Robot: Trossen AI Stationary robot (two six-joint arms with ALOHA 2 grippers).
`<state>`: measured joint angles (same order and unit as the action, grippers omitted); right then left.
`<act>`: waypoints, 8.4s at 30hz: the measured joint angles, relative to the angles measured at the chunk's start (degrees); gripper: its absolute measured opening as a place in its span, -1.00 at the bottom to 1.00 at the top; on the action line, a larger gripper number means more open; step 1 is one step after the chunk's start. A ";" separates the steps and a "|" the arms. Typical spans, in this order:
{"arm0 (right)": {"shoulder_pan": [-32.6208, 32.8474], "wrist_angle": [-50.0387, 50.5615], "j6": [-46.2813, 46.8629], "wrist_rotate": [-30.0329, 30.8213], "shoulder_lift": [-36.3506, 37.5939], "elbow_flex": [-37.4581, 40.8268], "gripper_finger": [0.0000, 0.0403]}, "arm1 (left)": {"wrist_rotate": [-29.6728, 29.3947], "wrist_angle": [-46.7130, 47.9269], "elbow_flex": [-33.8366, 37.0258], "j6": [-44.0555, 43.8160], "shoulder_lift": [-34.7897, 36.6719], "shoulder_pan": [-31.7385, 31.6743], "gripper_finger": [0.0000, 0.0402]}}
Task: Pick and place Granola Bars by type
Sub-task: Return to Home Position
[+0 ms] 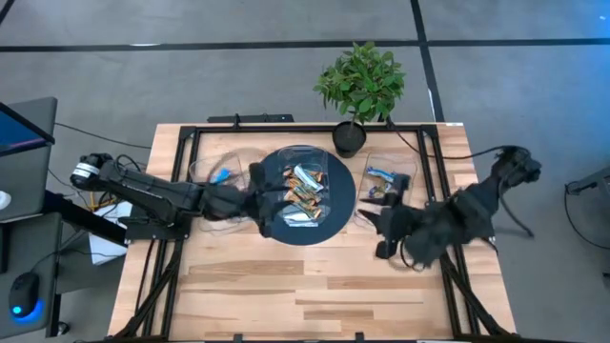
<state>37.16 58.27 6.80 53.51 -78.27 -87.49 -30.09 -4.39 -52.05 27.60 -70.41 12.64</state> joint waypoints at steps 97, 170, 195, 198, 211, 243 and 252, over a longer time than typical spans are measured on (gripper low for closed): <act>-29.43 -59.65 -16.18 -51.37 78.13 87.08 -0.49 | 35.15 -5.04 51.49 -21.50 70.16 -20.89 -0.23; -31.18 -61.32 -23.53 -56.38 78.09 85.25 -0.49 | 30.75 2.50 51.60 -20.24 70.14 -20.87 -0.23; -31.18 -60.25 -23.75 -54.66 78.09 86.97 -0.49 | 30.73 2.50 51.60 -19.75 70.14 -20.85 -0.23; -31.18 -59.21 -23.28 -54.63 78.09 86.99 -0.49 | 30.73 2.50 51.59 -20.49 70.14 -20.86 -0.23; -31.79 -59.05 -17.28 -52.08 77.94 87.02 -0.49 | 30.73 2.50 51.60 -19.85 70.14 -20.85 -0.23; -31.79 -58.85 -17.28 -52.07 77.93 87.02 -0.49 | 30.73 2.50 51.59 -19.73 70.14 -20.86 -0.23; -31.79 -58.83 -17.28 -52.06 77.93 87.03 -0.49 | 30.73 2.50 51.60 -20.11 70.14 -20.85 -0.23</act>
<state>5.37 -0.56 -10.48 1.45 -0.34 -0.45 0.64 -1.89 -0.45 7.49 -0.27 -8.21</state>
